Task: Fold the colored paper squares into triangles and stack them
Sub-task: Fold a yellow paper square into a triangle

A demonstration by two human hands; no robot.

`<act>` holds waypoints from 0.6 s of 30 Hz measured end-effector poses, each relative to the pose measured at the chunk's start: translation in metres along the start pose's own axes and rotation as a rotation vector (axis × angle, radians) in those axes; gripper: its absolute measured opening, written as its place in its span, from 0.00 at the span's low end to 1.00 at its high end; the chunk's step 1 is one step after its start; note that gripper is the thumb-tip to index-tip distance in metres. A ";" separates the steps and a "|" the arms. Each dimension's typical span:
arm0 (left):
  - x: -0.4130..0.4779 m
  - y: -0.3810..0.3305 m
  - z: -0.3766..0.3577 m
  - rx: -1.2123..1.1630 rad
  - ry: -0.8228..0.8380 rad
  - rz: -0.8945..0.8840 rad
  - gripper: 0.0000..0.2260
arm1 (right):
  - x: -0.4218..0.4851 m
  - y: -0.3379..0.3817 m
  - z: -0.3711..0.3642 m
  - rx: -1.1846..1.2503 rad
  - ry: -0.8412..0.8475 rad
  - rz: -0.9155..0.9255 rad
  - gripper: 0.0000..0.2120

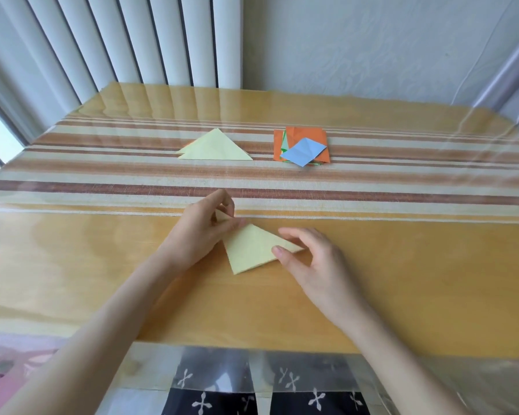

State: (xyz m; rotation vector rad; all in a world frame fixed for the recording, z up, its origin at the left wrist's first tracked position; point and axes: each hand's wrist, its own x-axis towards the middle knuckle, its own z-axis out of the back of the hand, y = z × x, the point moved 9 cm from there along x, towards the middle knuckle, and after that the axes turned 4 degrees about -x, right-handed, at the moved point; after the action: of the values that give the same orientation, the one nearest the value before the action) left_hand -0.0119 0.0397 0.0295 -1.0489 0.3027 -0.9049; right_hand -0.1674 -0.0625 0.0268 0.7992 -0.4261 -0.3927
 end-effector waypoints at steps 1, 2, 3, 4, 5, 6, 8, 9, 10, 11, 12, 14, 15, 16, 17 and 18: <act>-0.003 -0.002 0.002 -0.123 -0.024 0.017 0.12 | 0.005 -0.003 0.000 0.055 -0.005 -0.074 0.11; -0.007 -0.005 0.005 -0.239 -0.056 0.032 0.13 | 0.011 -0.005 -0.002 0.110 0.004 -0.133 0.08; -0.010 -0.006 0.010 -0.331 -0.095 0.049 0.13 | 0.016 -0.004 -0.004 0.174 0.018 -0.170 0.04; -0.012 -0.005 0.014 -0.392 -0.131 0.071 0.13 | 0.020 -0.003 -0.004 0.236 0.025 -0.182 0.05; -0.014 -0.003 0.016 -0.431 -0.152 0.099 0.13 | 0.024 -0.003 -0.004 0.305 0.031 -0.196 0.06; -0.016 -0.001 0.018 -0.468 -0.161 0.128 0.12 | 0.027 -0.003 -0.005 0.358 0.045 -0.203 0.06; -0.019 0.003 0.021 -0.527 -0.159 0.184 0.10 | 0.032 -0.001 -0.007 0.423 0.089 -0.206 0.06; -0.020 0.005 0.021 -0.541 -0.157 0.216 0.10 | 0.033 -0.001 -0.008 0.440 0.102 -0.213 0.06; -0.021 0.008 0.022 -0.547 -0.150 0.252 0.10 | 0.035 -0.002 -0.008 0.452 0.100 -0.222 0.05; -0.021 0.010 0.022 -0.542 -0.135 0.283 0.11 | 0.037 -0.003 -0.007 0.467 0.084 -0.242 0.05; -0.022 0.011 0.022 -0.531 -0.117 0.309 0.10 | 0.040 -0.007 -0.007 0.481 0.065 -0.266 0.05; -0.021 0.014 0.024 -0.510 -0.067 0.356 0.08 | 0.044 -0.010 -0.005 0.517 0.048 -0.311 0.05; -0.020 0.016 0.027 -0.501 -0.045 0.375 0.08 | 0.047 -0.010 -0.004 0.526 0.064 -0.320 0.05; -0.019 0.019 0.032 -0.480 -0.041 0.389 0.09 | 0.050 -0.010 -0.005 0.513 0.090 -0.310 0.05; -0.017 0.023 0.042 -0.440 -0.069 0.389 0.08 | 0.053 -0.008 -0.004 0.480 0.115 -0.288 0.05; -0.015 0.027 0.057 -0.367 -0.133 0.376 0.07 | 0.057 -0.007 -0.002 0.447 0.126 -0.265 0.05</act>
State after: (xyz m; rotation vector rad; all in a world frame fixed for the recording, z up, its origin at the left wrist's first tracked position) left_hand 0.0270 0.0911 0.0319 -1.3278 0.5478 -0.4463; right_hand -0.1198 -0.0936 0.0326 1.3160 -0.2916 -0.4981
